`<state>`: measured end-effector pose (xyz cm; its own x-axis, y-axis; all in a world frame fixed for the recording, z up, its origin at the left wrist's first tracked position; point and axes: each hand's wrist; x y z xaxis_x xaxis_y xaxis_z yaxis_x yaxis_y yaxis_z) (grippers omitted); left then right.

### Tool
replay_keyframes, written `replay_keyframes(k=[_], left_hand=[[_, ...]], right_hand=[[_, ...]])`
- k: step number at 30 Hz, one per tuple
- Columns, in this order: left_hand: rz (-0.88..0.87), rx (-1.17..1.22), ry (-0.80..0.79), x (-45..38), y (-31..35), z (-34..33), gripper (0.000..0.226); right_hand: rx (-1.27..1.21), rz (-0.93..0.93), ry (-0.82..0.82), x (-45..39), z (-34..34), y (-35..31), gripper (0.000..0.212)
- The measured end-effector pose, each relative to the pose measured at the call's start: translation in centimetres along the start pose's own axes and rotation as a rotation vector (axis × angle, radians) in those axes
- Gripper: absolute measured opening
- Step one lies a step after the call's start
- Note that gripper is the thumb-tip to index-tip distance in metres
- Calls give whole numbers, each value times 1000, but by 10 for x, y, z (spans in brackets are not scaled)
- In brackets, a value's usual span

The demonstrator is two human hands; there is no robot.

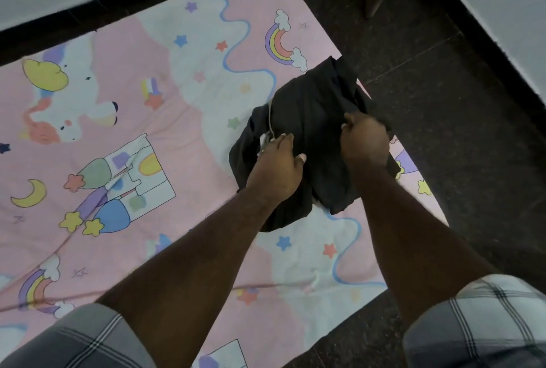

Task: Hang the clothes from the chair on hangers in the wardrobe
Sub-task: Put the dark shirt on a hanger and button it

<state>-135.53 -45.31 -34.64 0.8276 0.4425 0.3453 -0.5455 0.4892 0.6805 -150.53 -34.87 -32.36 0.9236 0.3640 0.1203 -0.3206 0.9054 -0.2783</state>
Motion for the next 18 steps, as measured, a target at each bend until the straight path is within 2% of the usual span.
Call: replay_keyframes(k=[2, 6, 10, 15, 18], left_hand=[[-12, -36, 13, 1, -1, 5, 58], [-43, -140, 47, 3, -8, 13, 57], [-45, -134, 76, 5, -11, 25, 57], [166, 253, 104, 16, 6, 58, 52], [244, 441, 83, 31, 1, 87, 41]], right_hand=[[0, 8, 28, -9, 2, 0, 42], [138, 4, -123, -25, 1, -4, 36], [94, 84, -51, 4, -6, -26, 34], [9, 352, 7, 80, -9, -75, 22], [-93, 403, 37, 129, -10, -105, 27]])
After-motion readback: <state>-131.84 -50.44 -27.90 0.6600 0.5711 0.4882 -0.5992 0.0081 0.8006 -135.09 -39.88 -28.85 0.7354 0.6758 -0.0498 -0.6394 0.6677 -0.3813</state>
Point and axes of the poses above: each hand's wrist, its own x-axis away from the middle knuckle, its own z-axis out of the back of the hand, y = z × x
